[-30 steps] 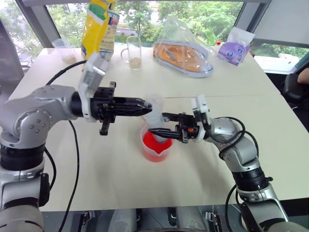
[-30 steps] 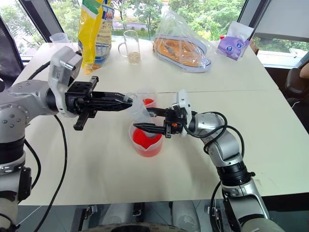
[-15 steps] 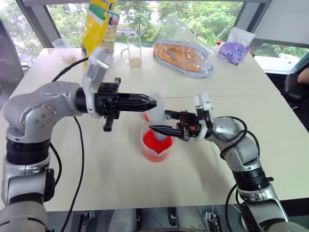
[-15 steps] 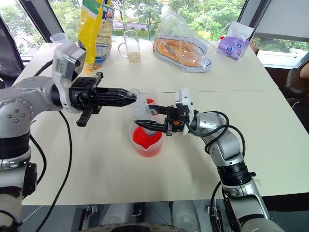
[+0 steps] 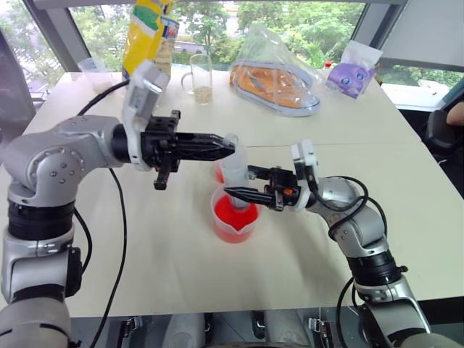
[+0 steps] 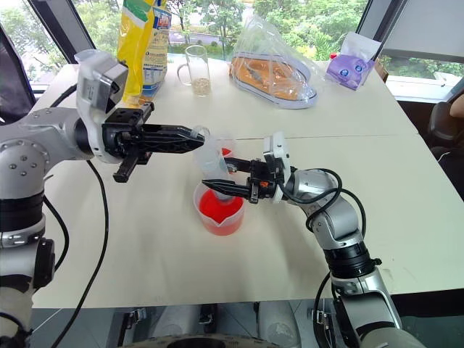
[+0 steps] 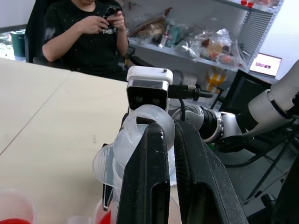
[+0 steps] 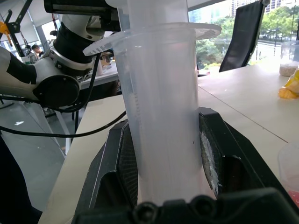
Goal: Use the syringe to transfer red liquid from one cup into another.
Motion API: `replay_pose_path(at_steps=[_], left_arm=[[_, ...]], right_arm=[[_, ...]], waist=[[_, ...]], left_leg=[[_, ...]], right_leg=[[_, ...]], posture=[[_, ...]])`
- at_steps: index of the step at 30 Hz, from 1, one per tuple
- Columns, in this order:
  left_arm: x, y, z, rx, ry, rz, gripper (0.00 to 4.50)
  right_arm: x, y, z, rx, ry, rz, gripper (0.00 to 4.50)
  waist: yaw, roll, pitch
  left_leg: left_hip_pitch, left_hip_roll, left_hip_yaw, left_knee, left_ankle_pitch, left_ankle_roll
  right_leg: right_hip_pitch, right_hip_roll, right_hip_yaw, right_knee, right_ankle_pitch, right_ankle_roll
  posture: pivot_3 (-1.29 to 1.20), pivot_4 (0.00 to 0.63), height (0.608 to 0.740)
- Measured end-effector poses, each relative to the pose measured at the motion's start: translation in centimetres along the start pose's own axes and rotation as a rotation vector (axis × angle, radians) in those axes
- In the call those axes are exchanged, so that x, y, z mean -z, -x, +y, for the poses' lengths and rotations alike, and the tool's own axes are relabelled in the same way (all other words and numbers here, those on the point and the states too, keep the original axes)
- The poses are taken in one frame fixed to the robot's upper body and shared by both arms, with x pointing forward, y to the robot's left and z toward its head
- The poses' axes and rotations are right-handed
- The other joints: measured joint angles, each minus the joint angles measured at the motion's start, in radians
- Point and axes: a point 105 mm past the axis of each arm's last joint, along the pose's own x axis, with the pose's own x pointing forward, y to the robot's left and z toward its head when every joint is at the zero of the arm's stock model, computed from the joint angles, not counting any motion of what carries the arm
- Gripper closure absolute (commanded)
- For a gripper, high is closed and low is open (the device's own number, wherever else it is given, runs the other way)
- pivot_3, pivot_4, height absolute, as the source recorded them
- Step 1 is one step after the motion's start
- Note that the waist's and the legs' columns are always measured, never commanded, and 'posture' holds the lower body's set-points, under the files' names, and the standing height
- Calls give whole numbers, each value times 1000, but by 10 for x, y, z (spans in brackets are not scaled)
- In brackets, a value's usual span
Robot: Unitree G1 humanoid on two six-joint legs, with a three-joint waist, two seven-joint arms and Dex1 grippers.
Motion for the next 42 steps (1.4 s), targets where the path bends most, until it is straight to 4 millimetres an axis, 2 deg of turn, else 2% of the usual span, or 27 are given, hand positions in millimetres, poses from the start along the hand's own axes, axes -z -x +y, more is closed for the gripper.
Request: replay_pose_path(at_steps=[32,35,39,41,42], left_arm=[[-1,4,0,2,-20,-1,4475],[-2,8,1,-21,-30,1,3437],[-4,11,3,-56,-38,-1,1433],[-1,12,4,-66,-28,0,271],[-1,12,5,-71,-26,0,49]], right_arm=[[-1,-2,-1,-9,-25,13,3062],[-5,-3,0,-13,-30,15,3062],[-18,-5,2,-18,-30,-14,3062],[-28,-6,2,-19,-15,-34,3062],[-31,-6,3,-22,-13,-44,3062]], waist=[[0,0,0],[0,0,0],[0,0,0],[0,0,0],[1,0,0]], left_leg=[[0,0,0,0,0,0],[0,0,0,0,0,0],[0,0,0,0,0,0],[0,0,0,0,0,0],[0,0,0,0,0,0]], right_leg=[[0,0,0,0,0,0],[0,0,0,0,0,0],[0,0,0,0,0,0],[0,0,0,0,0,0],[0,0,0,0,0,0]], posture=[[0,150,740],[0,150,740],[0,150,740],[0,150,740],[0,150,740]])
